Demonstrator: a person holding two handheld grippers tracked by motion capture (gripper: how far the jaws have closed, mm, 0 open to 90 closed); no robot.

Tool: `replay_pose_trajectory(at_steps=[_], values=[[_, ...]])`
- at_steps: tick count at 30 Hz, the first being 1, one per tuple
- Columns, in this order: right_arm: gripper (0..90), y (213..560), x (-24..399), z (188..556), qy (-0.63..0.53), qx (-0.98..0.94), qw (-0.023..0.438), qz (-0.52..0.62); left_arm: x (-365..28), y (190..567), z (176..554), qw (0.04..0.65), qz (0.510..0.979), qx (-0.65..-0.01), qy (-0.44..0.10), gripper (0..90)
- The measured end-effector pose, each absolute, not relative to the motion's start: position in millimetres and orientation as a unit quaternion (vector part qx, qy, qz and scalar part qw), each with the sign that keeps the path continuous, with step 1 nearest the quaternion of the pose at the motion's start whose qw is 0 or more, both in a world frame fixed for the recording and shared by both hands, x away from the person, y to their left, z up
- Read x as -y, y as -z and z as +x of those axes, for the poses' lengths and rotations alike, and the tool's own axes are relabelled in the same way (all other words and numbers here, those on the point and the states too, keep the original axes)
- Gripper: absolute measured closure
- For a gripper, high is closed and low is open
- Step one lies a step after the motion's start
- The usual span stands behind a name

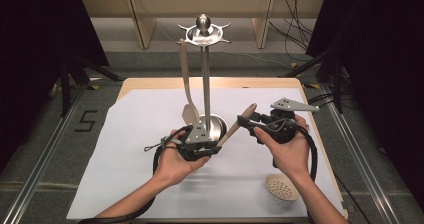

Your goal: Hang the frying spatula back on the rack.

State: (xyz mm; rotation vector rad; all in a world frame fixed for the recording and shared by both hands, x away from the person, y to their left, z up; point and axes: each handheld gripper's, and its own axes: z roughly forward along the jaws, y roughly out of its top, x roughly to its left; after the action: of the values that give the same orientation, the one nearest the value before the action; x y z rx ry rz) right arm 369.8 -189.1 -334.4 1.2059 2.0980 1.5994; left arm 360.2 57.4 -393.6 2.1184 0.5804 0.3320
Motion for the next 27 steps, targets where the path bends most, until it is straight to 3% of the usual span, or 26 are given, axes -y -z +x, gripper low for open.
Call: replay_pose_trajectory(at_steps=[4,12,22,27], values=[[61.7,332,186,369,-0.548,-0.721,0.132,0.403,-52,396,361,0.450,0.852,-0.232,-0.135,78.2],[68.8,324,181,363,-0.572,-0.711,0.105,0.396,-51,394,364,0.438,0.859,-0.226,-0.140,77.9],[70.0,311,174,356,-0.574,-0.723,0.117,0.367,-48,389,365,0.467,0.844,-0.235,-0.121,76.9],[70.1,309,176,357,-0.580,-0.728,0.105,0.349,-50,383,367,0.492,0.836,-0.223,-0.100,62.0]])
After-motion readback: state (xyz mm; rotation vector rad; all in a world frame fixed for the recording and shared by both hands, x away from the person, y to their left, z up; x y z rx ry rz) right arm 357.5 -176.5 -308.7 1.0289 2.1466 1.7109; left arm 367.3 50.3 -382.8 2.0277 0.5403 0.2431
